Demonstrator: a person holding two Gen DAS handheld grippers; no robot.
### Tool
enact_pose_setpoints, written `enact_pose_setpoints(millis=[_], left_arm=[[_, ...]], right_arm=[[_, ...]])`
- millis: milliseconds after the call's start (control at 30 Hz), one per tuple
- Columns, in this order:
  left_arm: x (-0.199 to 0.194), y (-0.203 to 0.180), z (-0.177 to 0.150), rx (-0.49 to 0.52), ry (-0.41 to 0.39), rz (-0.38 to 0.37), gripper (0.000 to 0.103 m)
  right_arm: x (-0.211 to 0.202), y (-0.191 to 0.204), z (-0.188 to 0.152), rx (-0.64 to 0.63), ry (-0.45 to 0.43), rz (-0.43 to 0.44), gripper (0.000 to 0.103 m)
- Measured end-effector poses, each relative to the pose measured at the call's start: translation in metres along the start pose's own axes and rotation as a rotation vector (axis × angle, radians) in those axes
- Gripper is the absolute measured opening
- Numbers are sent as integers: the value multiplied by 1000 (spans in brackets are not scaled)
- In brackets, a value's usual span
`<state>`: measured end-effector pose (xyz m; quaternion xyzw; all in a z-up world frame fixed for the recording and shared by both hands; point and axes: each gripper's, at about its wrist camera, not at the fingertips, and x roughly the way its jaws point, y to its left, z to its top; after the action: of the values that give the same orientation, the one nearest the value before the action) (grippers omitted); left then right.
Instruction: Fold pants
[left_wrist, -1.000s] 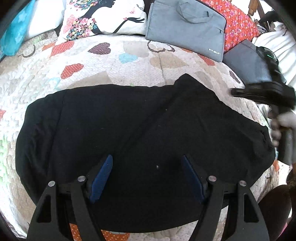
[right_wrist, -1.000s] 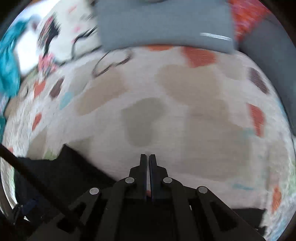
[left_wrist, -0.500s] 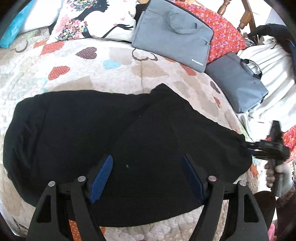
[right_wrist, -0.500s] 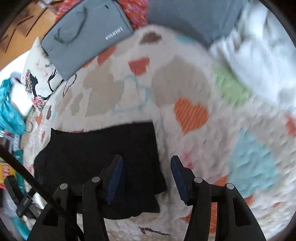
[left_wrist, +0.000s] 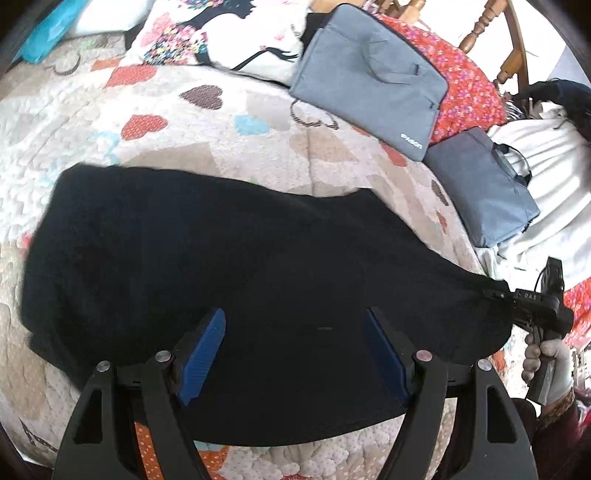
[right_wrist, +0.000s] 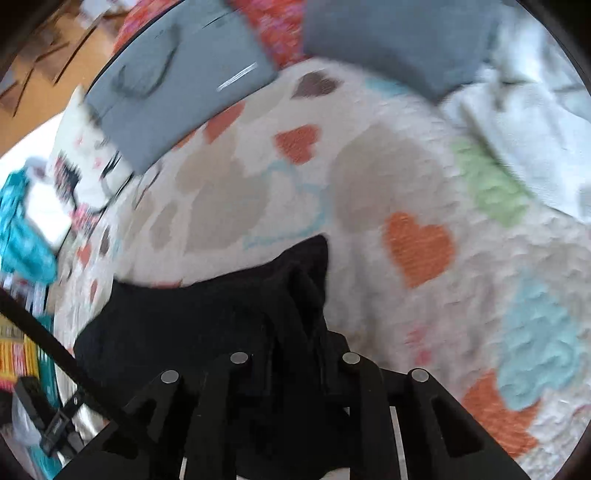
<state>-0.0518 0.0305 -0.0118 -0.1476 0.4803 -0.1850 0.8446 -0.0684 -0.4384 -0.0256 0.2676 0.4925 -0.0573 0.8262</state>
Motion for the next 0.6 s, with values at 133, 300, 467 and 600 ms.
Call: enact_pose_setpoints(millis=[133,300,467,600], left_arm=[[1,-1,0,1,4,1,75],[3,-1,0,7,13,8,75],[7,-5,-5,63,39,68,76],[5,-8,-17,121,70,135,76]], right_arm=[[12,-20,-2,56,20,-42,21],[9,-26,-4,79,-17,-15,30],[2,-29,-9,86,-38,-79,51],[-41,-14,-13,76,-263,-256,53]])
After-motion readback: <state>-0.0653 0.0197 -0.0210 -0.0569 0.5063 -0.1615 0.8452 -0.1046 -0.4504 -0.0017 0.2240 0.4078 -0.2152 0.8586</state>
